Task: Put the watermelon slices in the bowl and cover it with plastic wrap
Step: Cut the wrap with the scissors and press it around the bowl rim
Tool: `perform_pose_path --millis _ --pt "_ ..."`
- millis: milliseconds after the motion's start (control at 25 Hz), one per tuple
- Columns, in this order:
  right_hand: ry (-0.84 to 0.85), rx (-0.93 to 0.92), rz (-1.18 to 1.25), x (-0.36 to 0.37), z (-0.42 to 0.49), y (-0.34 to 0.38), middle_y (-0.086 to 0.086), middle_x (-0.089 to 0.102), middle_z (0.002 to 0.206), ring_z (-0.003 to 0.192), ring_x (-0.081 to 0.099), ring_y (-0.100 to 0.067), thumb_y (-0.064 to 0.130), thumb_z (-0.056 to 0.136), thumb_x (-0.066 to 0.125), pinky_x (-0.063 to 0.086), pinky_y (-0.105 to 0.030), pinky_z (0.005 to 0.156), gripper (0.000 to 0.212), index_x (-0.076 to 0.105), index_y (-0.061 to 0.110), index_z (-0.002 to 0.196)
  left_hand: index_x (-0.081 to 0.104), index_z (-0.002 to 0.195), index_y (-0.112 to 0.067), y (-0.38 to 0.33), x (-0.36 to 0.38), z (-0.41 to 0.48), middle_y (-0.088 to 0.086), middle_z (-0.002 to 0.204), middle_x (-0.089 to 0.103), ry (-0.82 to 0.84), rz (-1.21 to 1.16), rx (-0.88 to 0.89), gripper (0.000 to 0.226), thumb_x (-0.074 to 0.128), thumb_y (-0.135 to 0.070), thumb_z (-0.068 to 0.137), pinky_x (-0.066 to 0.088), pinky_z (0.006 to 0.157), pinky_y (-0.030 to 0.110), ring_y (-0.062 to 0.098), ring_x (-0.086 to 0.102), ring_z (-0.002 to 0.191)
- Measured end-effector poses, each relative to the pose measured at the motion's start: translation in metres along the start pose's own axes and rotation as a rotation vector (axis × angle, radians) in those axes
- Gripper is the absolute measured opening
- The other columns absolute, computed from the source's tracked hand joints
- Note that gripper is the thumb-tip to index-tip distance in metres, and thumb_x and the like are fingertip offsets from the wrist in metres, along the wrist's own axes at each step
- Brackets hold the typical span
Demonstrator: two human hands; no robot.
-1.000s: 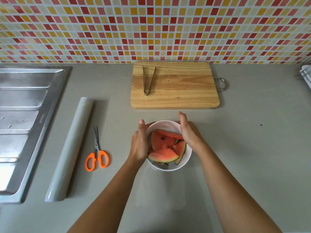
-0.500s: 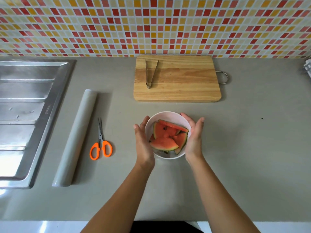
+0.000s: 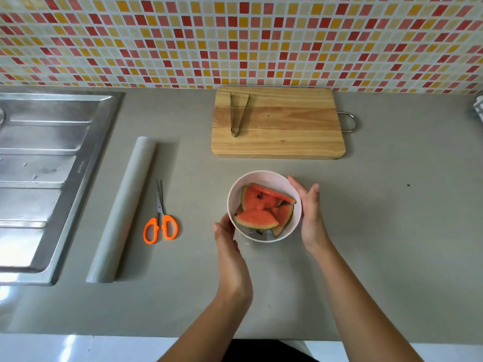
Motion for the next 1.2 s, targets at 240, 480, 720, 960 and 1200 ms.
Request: perform_pose_path --millis 240,480,720,960,1200 --pt "-0.410 0.022 -0.139 -0.042 -0.017 -0.011 -0.007 0.065 0.104 0.111 0.054 -0.019 0.068 0.079 0.010 0.034 -0.018 0.084 0.062 0.057 0.038 0.104 0.035 0.145 -0.017 -0.035 0.015 0.079 0.000 0.151 0.036 0.152 0.018 -0.079 0.067 0.002 -0.051 0.098 0.022 0.114 0.030 0.014 0.032 0.139" --pt "-0.190 -0.029 0.105 -0.008 0.006 -0.007 -0.006 0.044 0.142 0.127 0.044 -0.013 0.052 0.093 0.008 0.035 -0.020 0.101 0.065 0.042 0.016 0.135 0.039 0.141 -0.016 -0.027 0.024 0.080 0.003 0.144 0.046 0.257 0.040 -0.016 0.062 0.006 -0.048 0.099 0.035 0.109 0.031 0.015 0.044 0.131" --pt "-0.231 -0.039 0.354 0.007 0.013 -0.016 -0.008 0.063 0.119 0.112 0.059 -0.017 0.058 0.087 0.020 0.050 -0.017 0.082 0.058 0.060 0.025 0.113 0.061 0.115 -0.017 -0.019 0.038 0.081 0.000 0.103 0.073 0.218 -0.100 -0.021 0.059 0.013 -0.047 0.100 0.054 0.076 0.022 0.013 0.068 0.098" --pt "-0.197 0.001 0.362 0.007 0.013 -0.020 -0.013 0.058 0.128 0.120 0.054 -0.023 0.057 0.092 0.012 0.041 -0.038 0.104 0.063 0.056 0.021 0.121 0.059 0.122 -0.015 -0.016 0.036 0.081 0.007 0.114 0.070 0.269 -0.188 -0.145 0.070 0.011 -0.058 0.095 0.055 0.082 0.031 0.022 0.066 0.106" --pt "-0.097 0.049 0.189 -0.010 0.008 -0.014 -0.001 0.049 0.139 0.130 0.043 -0.012 0.063 0.085 0.005 0.027 -0.035 0.113 0.074 0.044 0.022 0.133 0.042 0.141 -0.016 -0.015 0.010 0.072 0.003 0.146 0.045 0.237 -0.038 -0.128 0.070 0.005 -0.057 0.096 0.029 0.111 0.032 0.013 0.044 0.131"
Point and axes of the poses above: each hand's wrist, its own z-axis towards the middle knuckle, its own x-axis out of the palm, y = z × x, the point moved 7 cm from there along z, towards the middle knuckle
